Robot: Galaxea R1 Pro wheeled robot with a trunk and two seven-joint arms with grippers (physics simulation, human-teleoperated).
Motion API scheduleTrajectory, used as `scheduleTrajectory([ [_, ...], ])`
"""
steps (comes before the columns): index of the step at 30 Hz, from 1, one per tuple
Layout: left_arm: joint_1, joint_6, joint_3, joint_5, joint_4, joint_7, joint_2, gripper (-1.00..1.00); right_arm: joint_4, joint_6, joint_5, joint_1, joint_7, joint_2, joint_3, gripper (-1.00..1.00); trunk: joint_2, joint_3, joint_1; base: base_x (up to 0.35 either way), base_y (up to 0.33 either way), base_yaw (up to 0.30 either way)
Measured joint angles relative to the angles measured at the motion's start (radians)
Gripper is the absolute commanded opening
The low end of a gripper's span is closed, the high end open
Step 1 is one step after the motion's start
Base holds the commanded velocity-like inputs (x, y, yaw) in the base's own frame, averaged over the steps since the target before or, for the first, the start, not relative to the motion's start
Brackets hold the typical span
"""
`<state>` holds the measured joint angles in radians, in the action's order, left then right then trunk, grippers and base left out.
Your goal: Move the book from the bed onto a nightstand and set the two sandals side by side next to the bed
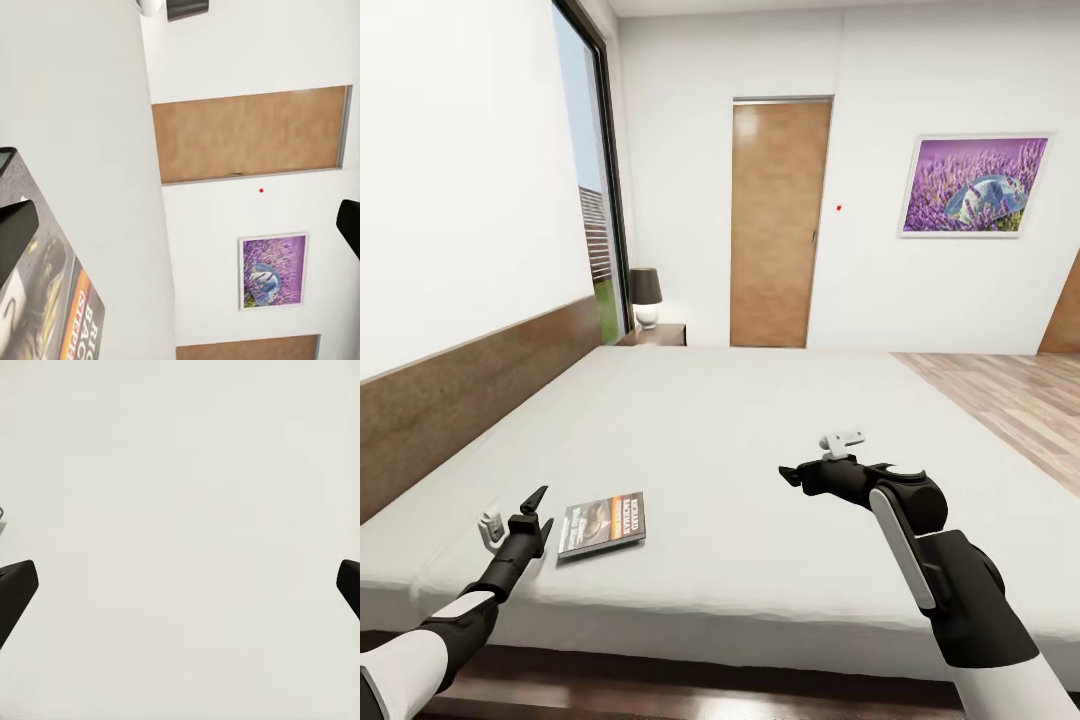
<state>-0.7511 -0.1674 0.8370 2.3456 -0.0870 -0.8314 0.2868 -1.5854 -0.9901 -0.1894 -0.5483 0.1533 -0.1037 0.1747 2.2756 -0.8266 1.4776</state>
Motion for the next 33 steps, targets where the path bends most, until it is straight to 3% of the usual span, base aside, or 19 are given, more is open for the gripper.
scheduleTrajectory([
  [21, -0.023, 0.001, 0.000, 0.000, 0.001, 0.001, 0.000, 1.00, 0.000, 0.000, 0.000, -0.004, 0.000, 0.000, 0.001, 1.00, 0.000, 0.000, 0.000, 0.000, 0.000, 0.000],
  [25, -0.027, 0.001, 0.000, 0.000, 0.001, 0.001, 0.000, 1.00, 0.000, 0.000, 0.000, -0.005, -0.001, 0.000, 0.001, 1.00, 0.028, -0.012, 0.015, 0.000, 0.000, 0.000],
  [33, -0.029, 0.001, 0.000, 0.000, 0.001, 0.002, 0.000, 1.00, 0.000, 0.000, 0.000, -0.006, -0.001, 0.000, 0.001, 1.00, 0.028, -0.013, 0.015, 0.000, 0.000, 0.000],
])
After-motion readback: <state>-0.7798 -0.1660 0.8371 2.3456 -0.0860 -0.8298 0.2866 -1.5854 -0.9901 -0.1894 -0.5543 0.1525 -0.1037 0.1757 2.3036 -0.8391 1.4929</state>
